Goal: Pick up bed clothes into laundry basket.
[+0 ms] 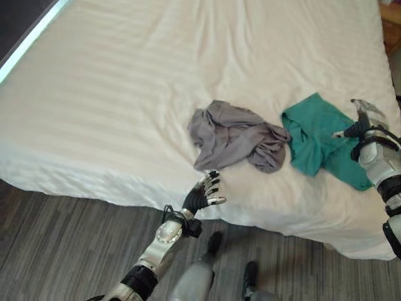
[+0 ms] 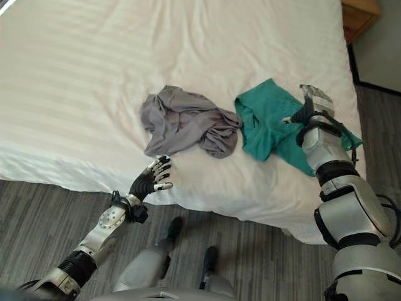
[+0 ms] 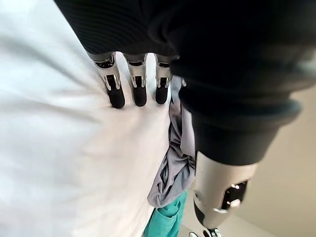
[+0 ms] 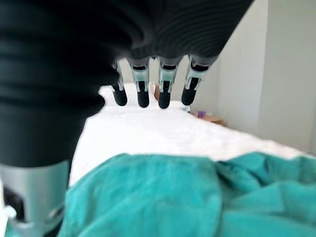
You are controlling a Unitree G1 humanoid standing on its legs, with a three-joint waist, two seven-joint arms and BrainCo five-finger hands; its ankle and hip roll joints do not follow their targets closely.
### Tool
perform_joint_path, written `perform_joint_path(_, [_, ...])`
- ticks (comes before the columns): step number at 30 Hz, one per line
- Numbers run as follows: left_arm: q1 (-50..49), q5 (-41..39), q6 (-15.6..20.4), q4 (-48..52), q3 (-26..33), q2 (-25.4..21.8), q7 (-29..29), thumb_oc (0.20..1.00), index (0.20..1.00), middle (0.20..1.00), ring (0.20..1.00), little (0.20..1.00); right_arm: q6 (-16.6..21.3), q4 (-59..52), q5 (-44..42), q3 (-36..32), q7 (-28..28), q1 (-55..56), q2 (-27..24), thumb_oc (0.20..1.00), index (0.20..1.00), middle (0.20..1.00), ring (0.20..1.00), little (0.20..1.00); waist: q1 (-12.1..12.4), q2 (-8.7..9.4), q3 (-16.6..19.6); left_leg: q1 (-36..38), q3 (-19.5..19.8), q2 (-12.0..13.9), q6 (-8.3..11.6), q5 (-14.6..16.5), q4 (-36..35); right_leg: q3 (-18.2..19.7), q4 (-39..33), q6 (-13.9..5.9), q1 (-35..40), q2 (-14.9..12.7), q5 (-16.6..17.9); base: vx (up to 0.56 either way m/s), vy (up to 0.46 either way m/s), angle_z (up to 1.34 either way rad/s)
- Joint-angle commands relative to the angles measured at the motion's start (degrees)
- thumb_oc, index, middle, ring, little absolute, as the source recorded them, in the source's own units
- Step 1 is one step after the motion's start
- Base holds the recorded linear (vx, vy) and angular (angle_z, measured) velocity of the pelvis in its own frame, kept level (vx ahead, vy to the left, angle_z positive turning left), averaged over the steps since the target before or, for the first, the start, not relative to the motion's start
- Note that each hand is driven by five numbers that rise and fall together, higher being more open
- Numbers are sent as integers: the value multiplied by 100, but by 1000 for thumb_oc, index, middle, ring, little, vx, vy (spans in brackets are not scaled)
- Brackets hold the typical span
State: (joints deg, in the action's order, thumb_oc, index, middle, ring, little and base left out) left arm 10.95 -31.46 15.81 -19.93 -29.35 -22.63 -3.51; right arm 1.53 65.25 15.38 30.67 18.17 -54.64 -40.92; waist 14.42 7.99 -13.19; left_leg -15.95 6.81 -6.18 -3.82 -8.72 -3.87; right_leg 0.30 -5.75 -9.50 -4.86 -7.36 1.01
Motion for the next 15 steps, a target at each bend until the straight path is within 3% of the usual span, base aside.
perform_joint_path(1, [93,-222,115,184,-343,211,-79,1000,1000,1000,1000,1000,40,233,-479,245,-55,-669,-410,1000,1000,1000,1000,1000,64,-146,-85,-210,-19,410,534,236,-89,-150,75,-42,263,-33,178,-35,11,1])
perform_joint_path(6, [195,-225,145,168,-334,180,-88,1000,1000,1000,1000,1000,118,581,-653,322,-260,-486,-40,1000,1000,1000,1000,1000,145,-159,-164,-303,-24,391,539,233,-92,-167,75,-66,195,-53,226,0,0,0])
perform_joint_path(7, [179,-231,169,211,-299,132,-148,1000,1000,1000,1000,1000,131,794,-689,389,-487,-347,134,200,200,200,200,200,209,-183,-198,-334,-22,381,541,232,-96,-183,75,-79,177,-72,259,0,0,0])
perform_joint_path(10, [51,-246,244,638,-70,-115,-251,1000,1000,1000,1000,1000,218,852,-993,256,-795,-89,214,200,200,200,200,200,253,-214,-159,-312,-29,355,535,264,-96,-224,75,-124,204,-131,311,0,0,0])
perform_joint_path(12, [-82,-143,408,1102,394,-412,-107,1000,1000,1000,1000,1000,297,539,-1065,207,-852,-8,25,200,200,200,200,200,262,-212,-110,-264,-53,369,541,304,-93,-218,75,-158,243,-182,364,-13,-7,-4])
perform_joint_path(15, [-178,154,684,1735,1580,-958,468,1000,1000,1000,1000,1000,411,-943,-1053,-110,-866,340,-987,200,200,200,200,200,188,-170,79,27,-110,384,511,457,-70,-243,75,-196,425,-264,379,52,-4,-4])
